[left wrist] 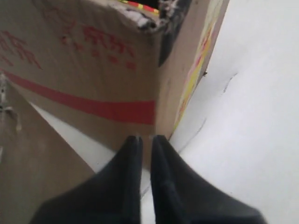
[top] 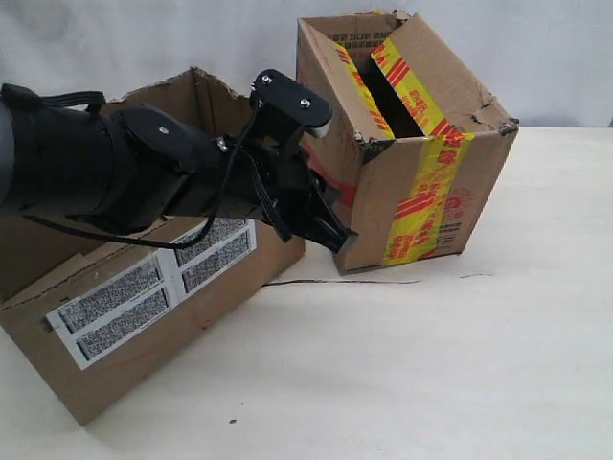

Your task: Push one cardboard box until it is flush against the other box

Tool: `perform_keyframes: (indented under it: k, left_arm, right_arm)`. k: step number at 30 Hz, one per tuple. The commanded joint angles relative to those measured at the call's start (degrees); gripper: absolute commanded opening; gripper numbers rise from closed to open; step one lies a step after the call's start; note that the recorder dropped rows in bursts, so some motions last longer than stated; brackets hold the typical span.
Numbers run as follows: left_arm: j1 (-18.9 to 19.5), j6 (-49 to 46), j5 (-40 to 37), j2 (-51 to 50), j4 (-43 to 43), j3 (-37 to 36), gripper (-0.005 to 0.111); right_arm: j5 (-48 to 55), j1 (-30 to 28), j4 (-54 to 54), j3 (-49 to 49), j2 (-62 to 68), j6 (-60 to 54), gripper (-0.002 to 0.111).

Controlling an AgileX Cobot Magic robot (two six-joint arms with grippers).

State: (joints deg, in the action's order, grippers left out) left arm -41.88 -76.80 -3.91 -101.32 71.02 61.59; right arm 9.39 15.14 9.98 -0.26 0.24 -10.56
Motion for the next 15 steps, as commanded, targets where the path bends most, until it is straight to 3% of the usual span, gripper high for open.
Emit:
perform_keyframes:
  k: [1,4,6,8,10,11,15]
  left_arm:
    - [0.6,0.4,-2.3,10.0,-2.8,-0.2,0.000]
    - [1.6,0.7,-3.8,26.7,-4.6,-3.0,0.000]
    - [3.6,1.7,-3.8,37.8,-4.9,-9.5,0.000]
    - [8.1,6.0,-3.2,49.3,-8.0,-16.8,0.000]
    - [14.8,12.0,-1.7,61.4,-15.0,-22.5,0.000]
    - [20.3,17.4,-0.5,67.7,-19.0,-25.2,0.000]
    - [32.7,19.8,0.3,76.0,-22.0,-27.6,0.000]
  right_arm:
    - [-0.1,-0.5,0.1,0.3,-0.2,-0.6,0.000]
    - [-0.1,-0.5,0.1,0.3,-0.2,-0.6,0.000]
    - [-0.1,-0.5,0.1,0.3,-0.2,-0.6,0.000]
    - [-0.1,-0.5,0.1,0.3,-0.2,-0.6,0.000]
    - [-0.1,-0.5,0.1,0.3,-0.2,-0.6,0.000]
    - [-0.1,-0.5,0.1,0.3,-0.2,-0.6,0.000]
    - [-0.1,-0.5,0.1,0.3,-0.2,-0.6,0.000]
